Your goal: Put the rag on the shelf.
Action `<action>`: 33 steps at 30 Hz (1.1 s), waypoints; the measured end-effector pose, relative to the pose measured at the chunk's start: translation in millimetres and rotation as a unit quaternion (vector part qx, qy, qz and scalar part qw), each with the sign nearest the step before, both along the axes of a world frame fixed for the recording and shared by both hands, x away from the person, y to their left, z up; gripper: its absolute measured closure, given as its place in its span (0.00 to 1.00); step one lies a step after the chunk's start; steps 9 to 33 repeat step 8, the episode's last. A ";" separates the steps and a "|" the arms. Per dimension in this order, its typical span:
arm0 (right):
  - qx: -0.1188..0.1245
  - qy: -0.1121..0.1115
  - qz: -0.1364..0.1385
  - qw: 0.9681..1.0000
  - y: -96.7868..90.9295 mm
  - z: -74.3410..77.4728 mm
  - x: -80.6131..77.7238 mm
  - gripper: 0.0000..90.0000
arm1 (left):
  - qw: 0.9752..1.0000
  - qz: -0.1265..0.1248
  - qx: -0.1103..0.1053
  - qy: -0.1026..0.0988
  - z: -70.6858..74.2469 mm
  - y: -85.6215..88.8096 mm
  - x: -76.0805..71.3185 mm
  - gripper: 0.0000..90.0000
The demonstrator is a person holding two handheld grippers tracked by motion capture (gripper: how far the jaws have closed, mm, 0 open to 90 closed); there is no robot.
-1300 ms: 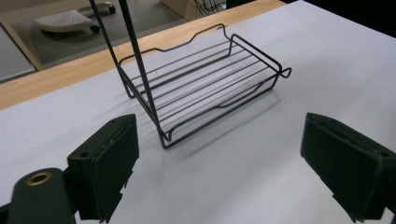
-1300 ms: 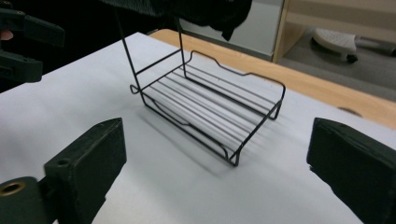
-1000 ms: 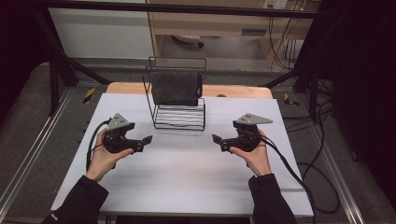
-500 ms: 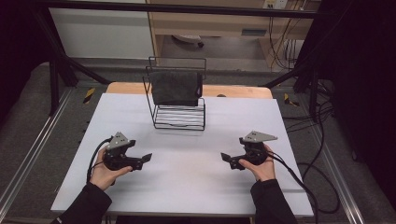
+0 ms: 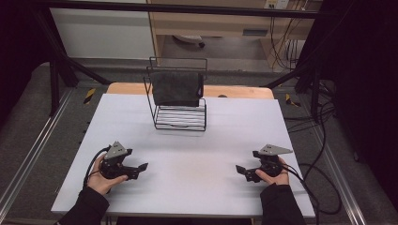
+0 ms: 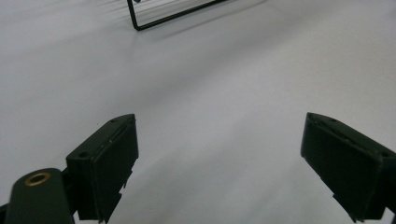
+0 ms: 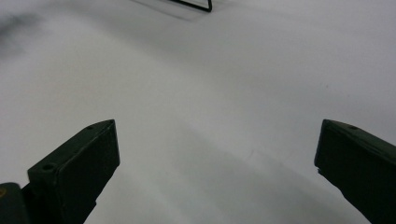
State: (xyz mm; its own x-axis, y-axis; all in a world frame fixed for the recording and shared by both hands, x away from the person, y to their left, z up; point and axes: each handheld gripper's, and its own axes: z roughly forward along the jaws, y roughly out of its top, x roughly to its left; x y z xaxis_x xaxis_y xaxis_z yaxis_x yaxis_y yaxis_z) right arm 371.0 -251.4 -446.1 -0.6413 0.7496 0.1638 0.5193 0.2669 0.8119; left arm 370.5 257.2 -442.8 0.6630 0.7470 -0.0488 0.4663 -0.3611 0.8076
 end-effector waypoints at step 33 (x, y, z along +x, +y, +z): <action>0.013 0.011 -0.009 1.000 -14.1 -4.7 -4.3 0.01 | 1.000 -0.003 0.003 0.004 -3.5 3.8 -1.8 0.12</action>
